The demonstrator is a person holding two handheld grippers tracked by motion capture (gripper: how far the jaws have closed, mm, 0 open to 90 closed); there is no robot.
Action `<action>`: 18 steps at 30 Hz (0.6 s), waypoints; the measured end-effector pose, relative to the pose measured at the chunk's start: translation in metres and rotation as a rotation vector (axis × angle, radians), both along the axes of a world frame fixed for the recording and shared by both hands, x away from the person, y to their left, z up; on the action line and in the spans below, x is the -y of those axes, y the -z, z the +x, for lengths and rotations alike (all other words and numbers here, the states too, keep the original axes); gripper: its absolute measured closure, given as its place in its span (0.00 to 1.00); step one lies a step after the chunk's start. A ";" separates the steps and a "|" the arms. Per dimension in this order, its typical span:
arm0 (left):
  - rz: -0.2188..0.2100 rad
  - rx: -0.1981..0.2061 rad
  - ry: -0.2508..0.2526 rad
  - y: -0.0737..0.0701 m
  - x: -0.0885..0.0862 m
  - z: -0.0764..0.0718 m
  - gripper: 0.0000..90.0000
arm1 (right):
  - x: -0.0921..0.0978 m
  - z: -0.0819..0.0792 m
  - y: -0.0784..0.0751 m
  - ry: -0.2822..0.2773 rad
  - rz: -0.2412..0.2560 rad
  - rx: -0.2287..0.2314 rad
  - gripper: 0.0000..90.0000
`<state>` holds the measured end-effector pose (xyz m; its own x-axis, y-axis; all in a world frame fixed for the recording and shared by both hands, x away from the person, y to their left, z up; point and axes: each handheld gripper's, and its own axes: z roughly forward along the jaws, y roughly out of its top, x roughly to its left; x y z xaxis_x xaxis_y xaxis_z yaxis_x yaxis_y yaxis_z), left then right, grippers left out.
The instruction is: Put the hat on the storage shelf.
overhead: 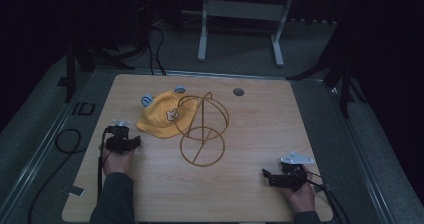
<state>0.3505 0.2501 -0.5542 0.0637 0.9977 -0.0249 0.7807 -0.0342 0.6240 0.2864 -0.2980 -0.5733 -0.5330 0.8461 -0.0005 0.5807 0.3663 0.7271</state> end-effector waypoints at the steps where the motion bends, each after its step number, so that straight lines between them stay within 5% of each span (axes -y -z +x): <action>1: 0.001 -0.011 0.003 -0.003 -0.003 0.001 0.59 | 0.000 0.000 0.000 -0.001 -0.001 0.000 0.15; 13: 0.016 -0.012 0.057 -0.031 -0.007 0.006 0.65 | 0.000 0.000 0.000 -0.001 -0.001 0.000 0.15; 15: 0.008 -0.009 0.062 -0.038 -0.010 0.007 0.68 | 0.000 0.001 0.000 -0.002 -0.002 0.000 0.15; 17: -0.064 -0.040 0.106 -0.045 -0.015 0.011 0.71 | 0.000 0.001 0.000 -0.002 -0.002 0.000 0.15; 18: -0.064 -0.040 0.106 -0.045 -0.015 0.011 0.72 | 0.000 0.001 0.000 -0.002 -0.002 0.000 0.15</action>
<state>0.3618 0.2655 -0.5091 0.1666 0.9816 -0.0929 0.7992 -0.0792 0.5959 0.2871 -0.2980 -0.5732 -0.5346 0.8451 -0.0024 0.5801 0.3690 0.7261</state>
